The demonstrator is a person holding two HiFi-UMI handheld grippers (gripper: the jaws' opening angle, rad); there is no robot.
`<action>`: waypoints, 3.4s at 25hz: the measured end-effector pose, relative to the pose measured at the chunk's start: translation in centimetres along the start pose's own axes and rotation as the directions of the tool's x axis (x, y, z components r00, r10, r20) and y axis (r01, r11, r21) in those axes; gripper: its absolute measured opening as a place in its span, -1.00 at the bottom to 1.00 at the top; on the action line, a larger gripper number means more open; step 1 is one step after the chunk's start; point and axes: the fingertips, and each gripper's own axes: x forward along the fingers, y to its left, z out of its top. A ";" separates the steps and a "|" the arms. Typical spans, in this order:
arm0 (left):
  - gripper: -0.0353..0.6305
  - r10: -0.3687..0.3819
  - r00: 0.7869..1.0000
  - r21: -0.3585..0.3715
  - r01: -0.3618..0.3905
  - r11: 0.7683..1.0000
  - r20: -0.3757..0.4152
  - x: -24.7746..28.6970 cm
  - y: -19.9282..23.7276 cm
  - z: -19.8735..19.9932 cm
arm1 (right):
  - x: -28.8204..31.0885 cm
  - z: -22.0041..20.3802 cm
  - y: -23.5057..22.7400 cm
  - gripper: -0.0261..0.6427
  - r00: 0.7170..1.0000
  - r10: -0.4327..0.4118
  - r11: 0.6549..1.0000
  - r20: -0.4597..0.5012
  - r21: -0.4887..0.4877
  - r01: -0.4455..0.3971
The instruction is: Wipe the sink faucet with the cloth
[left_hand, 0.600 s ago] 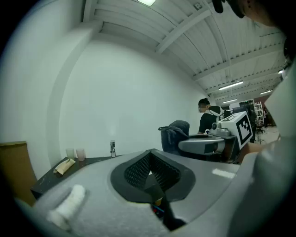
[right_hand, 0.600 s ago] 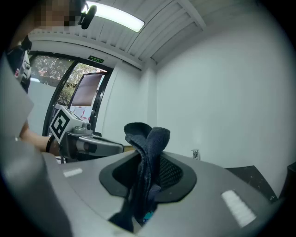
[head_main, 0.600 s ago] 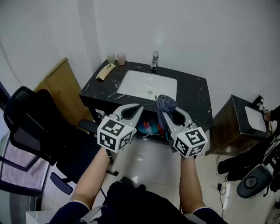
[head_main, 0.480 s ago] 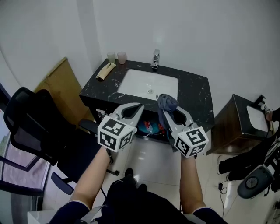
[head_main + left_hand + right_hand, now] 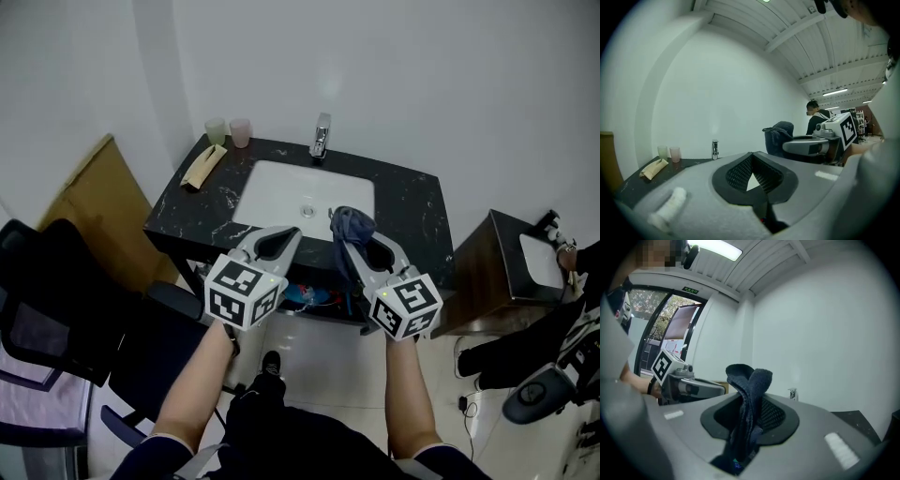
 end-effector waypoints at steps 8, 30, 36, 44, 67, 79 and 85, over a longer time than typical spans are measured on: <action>-0.89 -0.050 0.999 -0.021 0.050 0.999 -0.004 6.2 7.9 0.3 | 8.1 -0.4 -4.7 -0.63 0.996 -0.066 0.998 -0.057 -0.006 0.066; -0.89 -0.036 0.997 -0.090 0.029 0.995 -0.075 20.4 17.0 -1.8 | 19.1 -2.6 -16.9 -0.63 0.994 -0.074 0.996 -0.086 0.045 0.078; -0.89 0.041 0.993 -0.068 -0.049 0.996 -0.111 24.3 18.1 -2.2 | 20.5 -2.8 -21.0 -0.64 0.998 -0.030 0.997 -0.058 0.066 0.033; -0.89 0.054 0.986 -0.050 -0.062 0.997 -0.158 26.8 20.2 -3.6 | 23.8 -3.0 -23.3 -0.63 0.998 -0.014 0.998 -0.064 0.067 0.018; -0.28 -0.054 0.968 -0.066 0.039 0.997 -0.246 31.8 22.8 -7.8 | 35.8 -0.9 -24.9 -0.63 0.985 0.156 0.987 -0.079 -0.029 -0.159; -0.39 -0.086 0.965 -0.070 0.070 0.995 -0.247 31.9 22.2 -8.1 | 39.8 -3.2 -28.3 -0.64 0.965 0.177 0.983 -0.196 -0.013 -0.183; -0.39 -0.087 0.965 -0.071 0.071 0.995 -0.247 31.8 22.2 -8.2 | 41.0 -3.6 -31.0 -0.64 0.975 0.113 0.994 -0.191 0.009 -0.113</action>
